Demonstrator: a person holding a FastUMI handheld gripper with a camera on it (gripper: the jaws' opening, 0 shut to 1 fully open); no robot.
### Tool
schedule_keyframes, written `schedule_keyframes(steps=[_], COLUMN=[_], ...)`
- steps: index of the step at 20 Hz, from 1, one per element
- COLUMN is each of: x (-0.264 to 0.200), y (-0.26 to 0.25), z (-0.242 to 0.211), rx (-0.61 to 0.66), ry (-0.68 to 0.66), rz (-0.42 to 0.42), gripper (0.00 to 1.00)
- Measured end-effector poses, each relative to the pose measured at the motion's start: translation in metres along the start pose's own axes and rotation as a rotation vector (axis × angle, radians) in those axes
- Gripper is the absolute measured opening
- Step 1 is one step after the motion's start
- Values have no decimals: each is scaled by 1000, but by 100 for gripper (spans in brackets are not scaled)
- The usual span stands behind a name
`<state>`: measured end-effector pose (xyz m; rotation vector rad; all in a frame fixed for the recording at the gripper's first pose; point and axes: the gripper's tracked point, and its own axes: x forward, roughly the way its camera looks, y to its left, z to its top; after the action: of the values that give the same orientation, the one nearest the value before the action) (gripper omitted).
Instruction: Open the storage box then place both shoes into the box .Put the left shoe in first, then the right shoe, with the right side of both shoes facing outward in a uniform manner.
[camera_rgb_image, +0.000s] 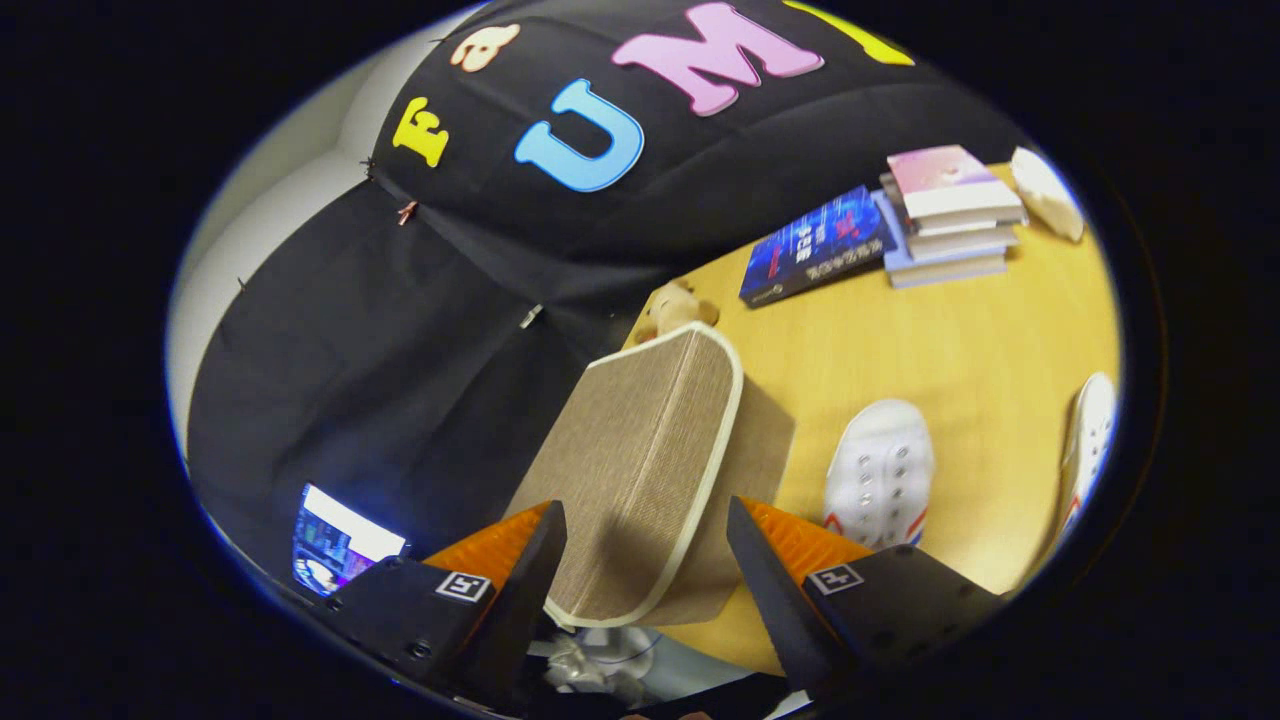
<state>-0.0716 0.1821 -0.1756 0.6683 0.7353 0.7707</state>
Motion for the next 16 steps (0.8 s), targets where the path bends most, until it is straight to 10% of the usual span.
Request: schedule_keyframes(steps=[16], x=[23], y=[20], z=[-44], rx=[448], ry=[221], rz=[337], gripper=[96])
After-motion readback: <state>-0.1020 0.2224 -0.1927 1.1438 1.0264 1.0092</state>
